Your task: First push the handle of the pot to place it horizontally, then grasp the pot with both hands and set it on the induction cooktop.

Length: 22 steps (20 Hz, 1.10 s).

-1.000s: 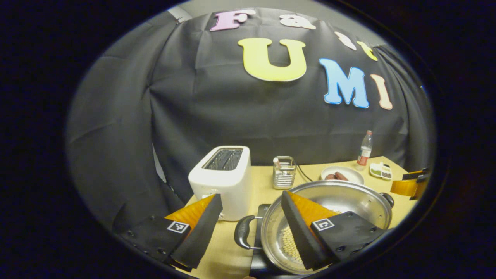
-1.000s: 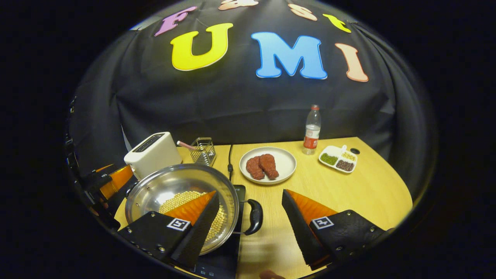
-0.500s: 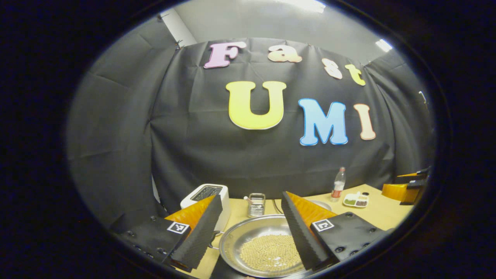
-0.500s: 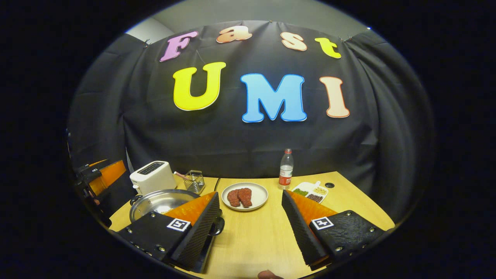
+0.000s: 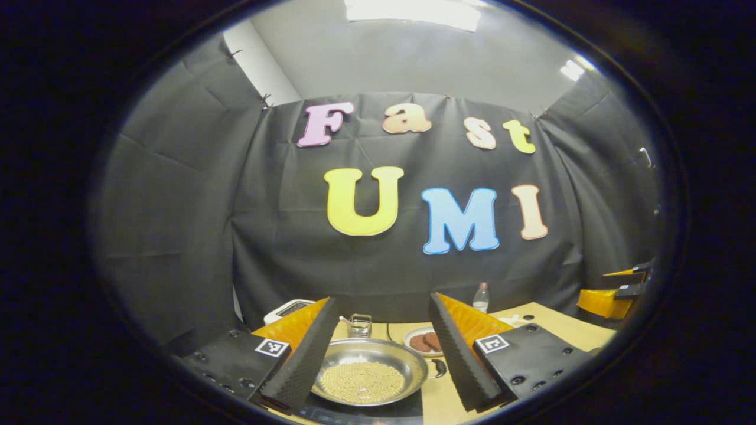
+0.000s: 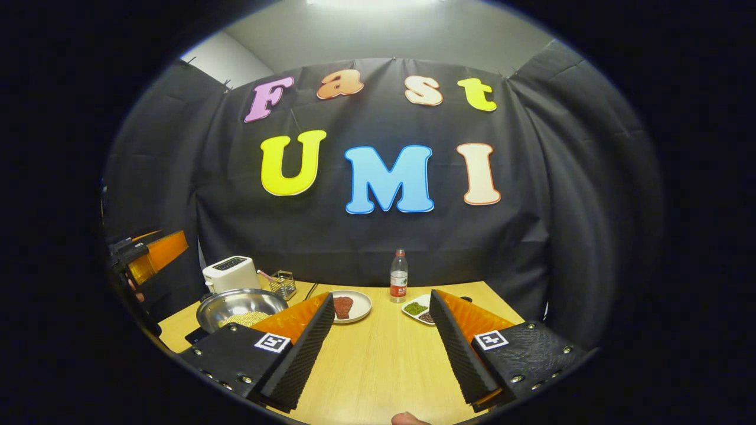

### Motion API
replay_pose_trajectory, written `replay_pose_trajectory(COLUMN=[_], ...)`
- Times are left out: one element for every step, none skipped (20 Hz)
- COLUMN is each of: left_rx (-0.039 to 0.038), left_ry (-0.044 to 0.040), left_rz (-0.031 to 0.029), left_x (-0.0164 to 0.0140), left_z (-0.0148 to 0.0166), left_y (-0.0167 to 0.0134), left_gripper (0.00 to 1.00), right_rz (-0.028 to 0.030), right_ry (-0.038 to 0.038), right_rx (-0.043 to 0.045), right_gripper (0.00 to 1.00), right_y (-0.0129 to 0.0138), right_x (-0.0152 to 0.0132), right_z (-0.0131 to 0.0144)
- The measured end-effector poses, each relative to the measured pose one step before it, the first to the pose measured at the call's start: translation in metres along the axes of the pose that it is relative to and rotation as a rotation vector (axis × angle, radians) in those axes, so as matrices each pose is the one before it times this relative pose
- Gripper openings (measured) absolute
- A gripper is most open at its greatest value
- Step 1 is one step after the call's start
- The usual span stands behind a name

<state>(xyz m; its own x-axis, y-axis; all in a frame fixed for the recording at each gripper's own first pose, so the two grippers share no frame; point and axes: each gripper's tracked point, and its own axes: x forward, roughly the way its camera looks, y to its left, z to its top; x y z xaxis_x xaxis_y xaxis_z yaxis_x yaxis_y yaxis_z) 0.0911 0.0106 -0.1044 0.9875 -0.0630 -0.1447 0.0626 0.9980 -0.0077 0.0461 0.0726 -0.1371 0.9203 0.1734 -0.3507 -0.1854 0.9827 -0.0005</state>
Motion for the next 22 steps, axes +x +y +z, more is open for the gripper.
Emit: replay_pose_trajectory(left_rx=[0.00072,-0.00078,0.00029,0.00155,0.00147,0.00157,0.00274,0.00471,0.00372,0.00647,0.00742,0.00785,0.00464,0.00169,-0.00002,-0.00067,-0.00387,-0.00634,-0.00455,-0.00084,0.00039,0.00166], left_ry=[-0.00250,-0.00521,-0.01169,-0.01086,-0.00884,-0.01266,-0.01096,-0.00716,-0.00325,-0.00210,-0.00414,-0.00631,-0.00231,0.00461,-0.00499,-0.00105,0.00260,0.00132,-0.00236,0.00065,-0.00099,-0.00520], left_rz=[-0.00537,-0.00856,-0.00493,-0.00401,-0.00527,-0.00142,-0.00749,-0.00224,-0.00534,-0.00406,-0.00170,-0.00431,-0.00121,-0.00326,-0.00059,0.00382,0.00223,-0.00128,-0.00191,-0.00026,0.00163,0.00033], left_x=[-0.00990,-0.00928,-0.00810,-0.00784,-0.00850,-0.00766,-0.00508,-0.00593,-0.00681,-0.00628,-0.00434,-0.00369,-0.00399,-0.00300,-0.00277,-0.00130,-0.00111,-0.00117,-0.00163,-0.00049,-0.00109,-0.00192], left_z=[0.00522,0.00600,0.00778,0.00856,0.00607,0.00684,0.00549,0.00504,0.00309,0.00149,0.00319,0.00310,-0.00028,-0.00083,0.00197,-0.00043,-0.00241,0.00007,-0.00012,0.00000,-0.00049,0.00122], left_y=[-0.01260,-0.01118,-0.01152,-0.00924,-0.00850,-0.00669,-0.00637,-0.00412,-0.00169,-0.00191,0.00009,0.00040,0.00076,0.00098,0.00308,0.00341,0.00276,0.00197,0.00185,0.00269,0.00244,0.00220], left_gripper=[1.00,1.00,1.00,1.00,1.00,1.00,1.00,1.00,0.99,0.99,1.00,0.99,1.00,0.94,1.00,0.99,1.00,1.00,1.00,0.99,0.99,1.00], right_rz=[0.00037,0.00950,0.01206,0.00912,0.00157,0.00205,0.00080,-0.00238,-0.00549,-0.00679,-0.00807,-0.01097,-0.01359,-0.00256,-0.00375,-0.00795,-0.00659,-0.00321,-0.00145,-0.00313,-0.00201,0.00092], right_ry=[-0.00525,-0.00774,-0.01043,-0.01265,-0.00885,-0.00572,-0.00834,-0.00760,-0.00629,-0.00442,-0.00508,-0.00624,0.00070,-0.00175,-0.00987,-0.00234,0.00366,-0.00115,-0.00406,-0.00432,-0.00085,-0.00172], right_rx=[-0.00266,0.00528,0.00830,0.00373,-0.00088,0.00054,0.00572,0.00798,0.00861,0.00813,0.00568,0.00399,0.00355,0.00304,-0.00193,-0.00528,-0.00253,0.00136,0.00294,0.00099,-0.00092,-0.00043], right_gripper=[0.98,0.98,0.98,0.98,0.98,0.98,0.98,0.98,0.98,0.98,0.98,0.98,0.98,0.98,0.98,0.98,0.98,0.98,0.98,0.98,0.98,0.98], right_y=[-0.00918,-0.00492,-0.00329,-0.00450,-0.00524,-0.00441,-0.00255,-0.00177,-0.00140,-0.00123,-0.00119,-0.00122,-0.00163,0.00216,0.00156,-0.00050,0.00083,0.00230,0.00190,0.00076,0.00033,0.00124], right_x=[-0.00803,-0.00945,-0.00907,-0.00928,-0.00812,-0.00776,-0.00712,-0.00521,-0.00477,-0.00501,-0.00254,-0.00492,-0.00310,-0.00332,-0.00190,-0.00155,-0.00241,-0.00222,-0.00173,-0.00126,-0.00128,-0.00081], right_z=[0.00270,0.00335,0.00454,0.00327,0.00311,0.00165,0.00332,0.00374,0.00224,0.00145,0.00130,0.00160,0.00032,0.00007,0.00231,0.00005,-0.00113,0.00070,0.00216,-0.00025,0.00079,0.00049])
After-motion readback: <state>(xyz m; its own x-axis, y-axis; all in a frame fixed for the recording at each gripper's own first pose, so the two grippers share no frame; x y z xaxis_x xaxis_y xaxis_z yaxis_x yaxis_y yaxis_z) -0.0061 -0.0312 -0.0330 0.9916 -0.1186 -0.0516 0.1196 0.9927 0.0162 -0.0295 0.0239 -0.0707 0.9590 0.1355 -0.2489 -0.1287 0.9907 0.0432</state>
